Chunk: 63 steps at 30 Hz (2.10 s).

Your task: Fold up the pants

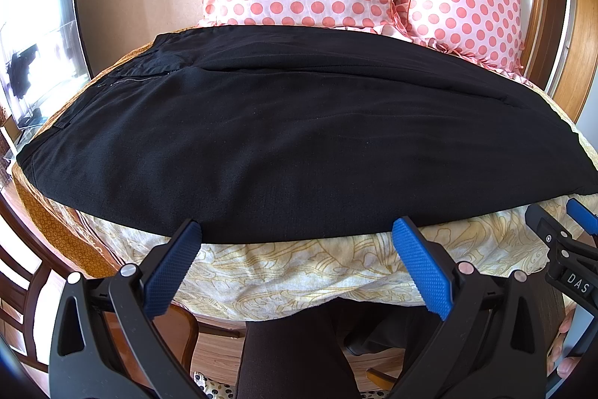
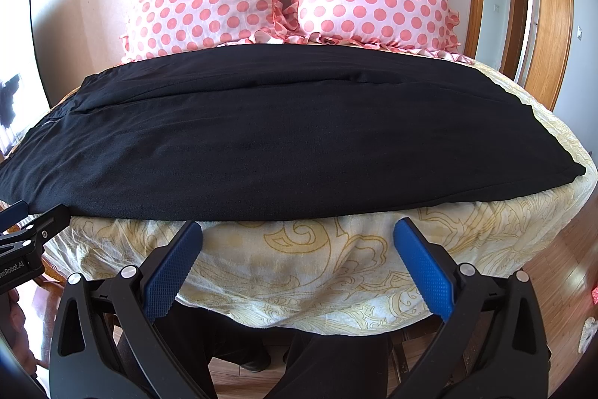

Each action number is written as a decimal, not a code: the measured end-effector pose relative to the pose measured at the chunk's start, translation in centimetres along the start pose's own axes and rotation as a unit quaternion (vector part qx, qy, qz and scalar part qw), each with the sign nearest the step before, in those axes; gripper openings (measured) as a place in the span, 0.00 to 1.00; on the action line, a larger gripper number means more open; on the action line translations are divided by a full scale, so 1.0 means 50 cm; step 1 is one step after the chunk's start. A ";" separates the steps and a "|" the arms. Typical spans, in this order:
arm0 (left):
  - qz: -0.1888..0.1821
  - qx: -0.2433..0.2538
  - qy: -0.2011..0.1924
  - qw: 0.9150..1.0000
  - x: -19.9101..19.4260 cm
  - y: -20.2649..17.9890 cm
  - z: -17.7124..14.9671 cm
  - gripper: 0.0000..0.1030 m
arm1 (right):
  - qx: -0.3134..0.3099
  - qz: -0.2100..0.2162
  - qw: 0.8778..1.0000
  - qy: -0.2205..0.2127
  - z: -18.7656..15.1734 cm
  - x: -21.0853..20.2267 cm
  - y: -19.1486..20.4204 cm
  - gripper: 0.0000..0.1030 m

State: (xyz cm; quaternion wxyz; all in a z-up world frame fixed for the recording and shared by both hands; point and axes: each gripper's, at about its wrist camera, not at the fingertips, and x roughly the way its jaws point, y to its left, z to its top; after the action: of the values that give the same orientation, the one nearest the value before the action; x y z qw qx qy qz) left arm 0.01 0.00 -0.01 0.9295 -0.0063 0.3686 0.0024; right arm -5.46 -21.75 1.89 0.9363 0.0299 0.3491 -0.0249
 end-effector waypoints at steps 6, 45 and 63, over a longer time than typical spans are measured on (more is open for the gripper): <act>0.000 0.000 0.000 1.000 0.000 0.000 0.000 0.98 | 0.000 0.000 1.000 0.000 0.000 0.000 0.000 0.99; 0.009 0.022 -0.103 0.994 -0.014 0.042 0.202 0.98 | 0.096 -0.075 0.992 -0.009 0.322 0.075 -0.306 0.99; 0.020 0.003 -0.092 0.996 0.161 0.055 0.318 0.98 | 0.329 -0.259 0.898 0.140 0.528 0.544 -0.645 0.63</act>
State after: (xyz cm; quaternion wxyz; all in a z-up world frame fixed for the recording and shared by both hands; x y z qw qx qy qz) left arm 16.76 2.97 6.04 0.9594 0.0035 0.2813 0.0201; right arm 30.14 -56.53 2.74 0.7753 0.2476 0.4437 -0.3751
